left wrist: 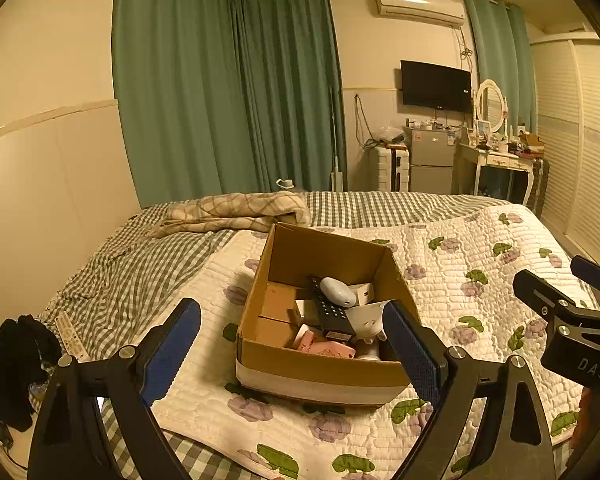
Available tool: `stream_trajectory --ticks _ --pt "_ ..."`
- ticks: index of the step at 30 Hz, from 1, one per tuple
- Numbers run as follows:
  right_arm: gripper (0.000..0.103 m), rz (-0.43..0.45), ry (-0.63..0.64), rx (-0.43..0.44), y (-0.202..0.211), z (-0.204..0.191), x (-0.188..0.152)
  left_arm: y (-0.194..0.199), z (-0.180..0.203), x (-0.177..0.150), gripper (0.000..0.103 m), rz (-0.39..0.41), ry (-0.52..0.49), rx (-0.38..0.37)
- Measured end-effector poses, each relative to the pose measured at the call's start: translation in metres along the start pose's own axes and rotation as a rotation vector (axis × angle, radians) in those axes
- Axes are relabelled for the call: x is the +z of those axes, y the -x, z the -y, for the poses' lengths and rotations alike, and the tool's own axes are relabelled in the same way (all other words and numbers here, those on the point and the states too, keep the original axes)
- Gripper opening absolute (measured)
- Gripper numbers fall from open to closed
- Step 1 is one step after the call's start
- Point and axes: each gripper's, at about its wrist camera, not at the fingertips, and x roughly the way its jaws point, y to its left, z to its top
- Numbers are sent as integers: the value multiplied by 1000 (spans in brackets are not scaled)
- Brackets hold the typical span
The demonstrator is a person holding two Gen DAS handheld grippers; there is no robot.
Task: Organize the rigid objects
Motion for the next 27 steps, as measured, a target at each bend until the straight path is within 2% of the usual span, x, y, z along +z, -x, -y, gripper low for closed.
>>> stream_trajectory --ticks 27 --pt "103 -5 11 0 -2 -2 -1 1 1 0 95 -4 4 -1"
